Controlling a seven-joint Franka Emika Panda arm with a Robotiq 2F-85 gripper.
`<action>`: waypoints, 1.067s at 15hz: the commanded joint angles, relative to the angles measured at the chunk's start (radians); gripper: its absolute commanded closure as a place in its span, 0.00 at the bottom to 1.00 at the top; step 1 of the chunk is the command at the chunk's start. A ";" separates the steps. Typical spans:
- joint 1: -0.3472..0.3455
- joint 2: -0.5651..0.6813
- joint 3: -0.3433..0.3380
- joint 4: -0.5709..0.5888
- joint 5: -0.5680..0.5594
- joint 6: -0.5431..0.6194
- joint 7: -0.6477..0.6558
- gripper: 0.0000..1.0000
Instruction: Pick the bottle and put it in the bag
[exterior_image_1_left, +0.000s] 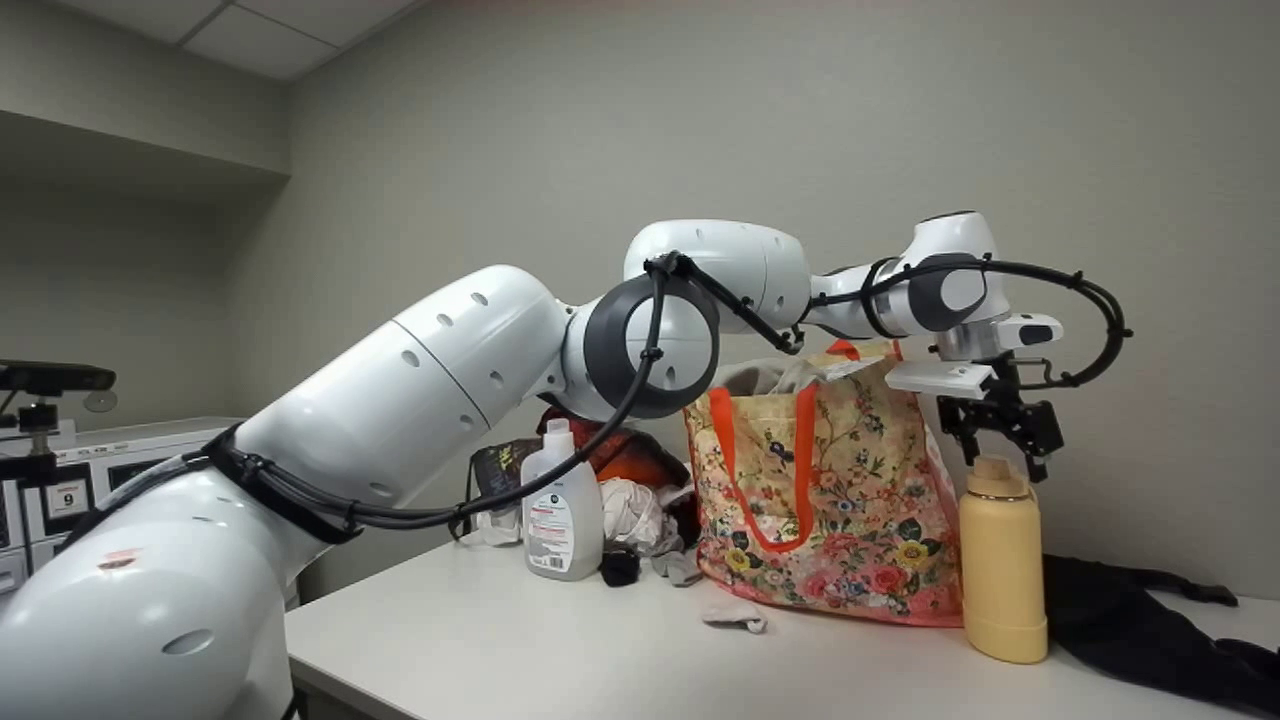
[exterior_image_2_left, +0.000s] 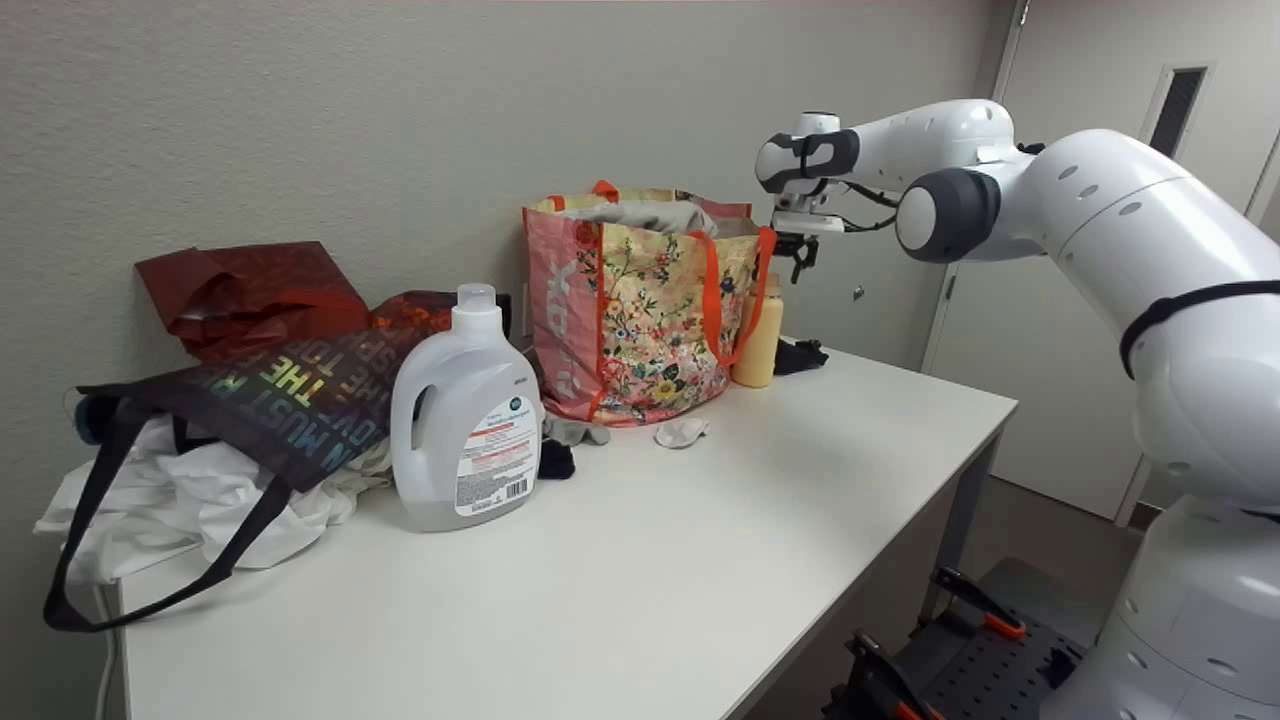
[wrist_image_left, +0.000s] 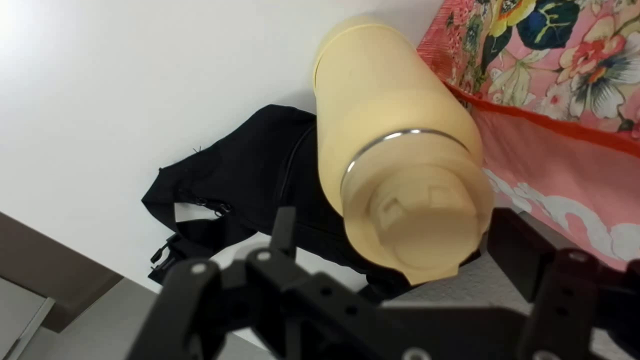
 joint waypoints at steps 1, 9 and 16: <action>0.004 0.017 -0.015 0.047 -0.014 -0.034 0.035 0.31; 0.010 0.021 -0.018 0.057 -0.021 -0.028 0.033 0.78; 0.024 -0.022 -0.013 0.061 -0.018 -0.104 0.044 0.78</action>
